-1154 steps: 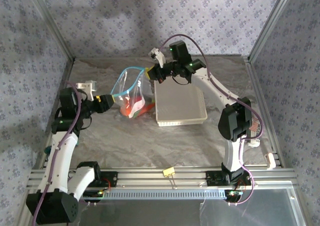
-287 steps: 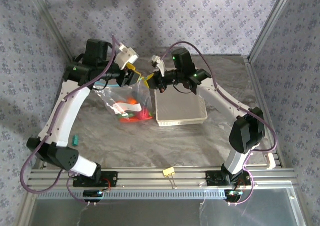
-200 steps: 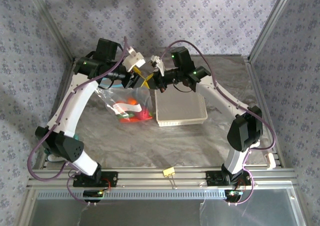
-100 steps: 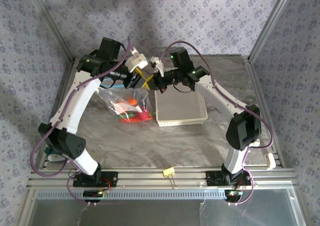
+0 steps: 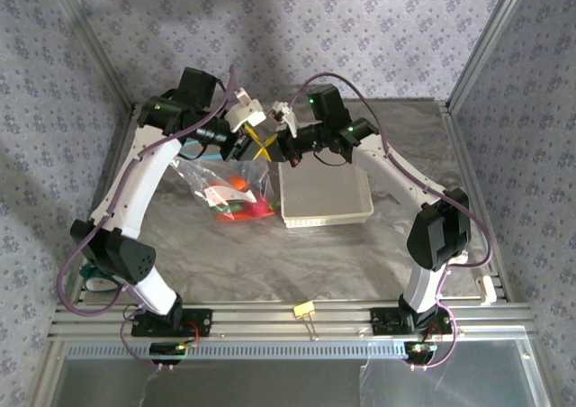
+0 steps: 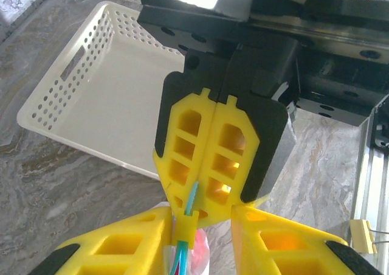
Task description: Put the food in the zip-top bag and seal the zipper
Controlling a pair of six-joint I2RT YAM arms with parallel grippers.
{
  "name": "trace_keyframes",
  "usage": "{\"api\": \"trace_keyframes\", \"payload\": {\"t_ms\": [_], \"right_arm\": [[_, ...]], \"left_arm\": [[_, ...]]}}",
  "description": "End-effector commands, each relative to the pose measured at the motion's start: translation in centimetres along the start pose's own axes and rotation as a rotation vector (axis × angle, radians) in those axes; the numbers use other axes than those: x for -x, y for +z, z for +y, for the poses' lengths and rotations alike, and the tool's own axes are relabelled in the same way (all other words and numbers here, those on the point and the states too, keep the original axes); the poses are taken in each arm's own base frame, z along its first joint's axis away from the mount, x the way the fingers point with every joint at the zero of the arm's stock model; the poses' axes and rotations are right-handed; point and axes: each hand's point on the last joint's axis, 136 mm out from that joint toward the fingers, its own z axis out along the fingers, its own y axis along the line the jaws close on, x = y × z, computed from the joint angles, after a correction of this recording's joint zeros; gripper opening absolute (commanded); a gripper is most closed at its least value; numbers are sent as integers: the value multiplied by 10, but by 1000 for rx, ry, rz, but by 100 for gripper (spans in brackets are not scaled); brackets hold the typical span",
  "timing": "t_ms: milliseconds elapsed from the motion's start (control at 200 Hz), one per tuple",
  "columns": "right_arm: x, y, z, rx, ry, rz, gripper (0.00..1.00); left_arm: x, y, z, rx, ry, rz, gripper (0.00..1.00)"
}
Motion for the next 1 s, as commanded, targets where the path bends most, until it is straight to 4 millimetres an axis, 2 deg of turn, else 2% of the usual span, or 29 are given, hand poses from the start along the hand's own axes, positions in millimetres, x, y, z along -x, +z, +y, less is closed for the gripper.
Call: {"api": "trace_keyframes", "payload": {"t_ms": [0, 235, 485, 785, 835, 845, 995], "right_arm": [[19, -9, 11, 25, -58, -38, 0], [22, -5, 14, 48, -59, -38, 0], [23, -1, 18, 66, -67, -29, 0], [22, -4, 23, 79, -72, -20, 0], [22, -4, 24, 82, -73, -20, 0], [22, -3, 24, 81, -73, -20, 0], [22, -4, 23, 80, -74, -21, 0]], "left_arm": [[5, -3, -10, -62, 14, -21, 33], [8, -3, -19, -128, 19, -42, 29], [3, 2, -19, -140, 10, -25, 18], [-4, 6, -7, -91, -2, 16, 24], [-3, 6, -8, -95, -2, 13, 24], [2, 2, -8, -87, 10, -1, 24], [4, 3, -6, -79, 13, -2, 14]]}}
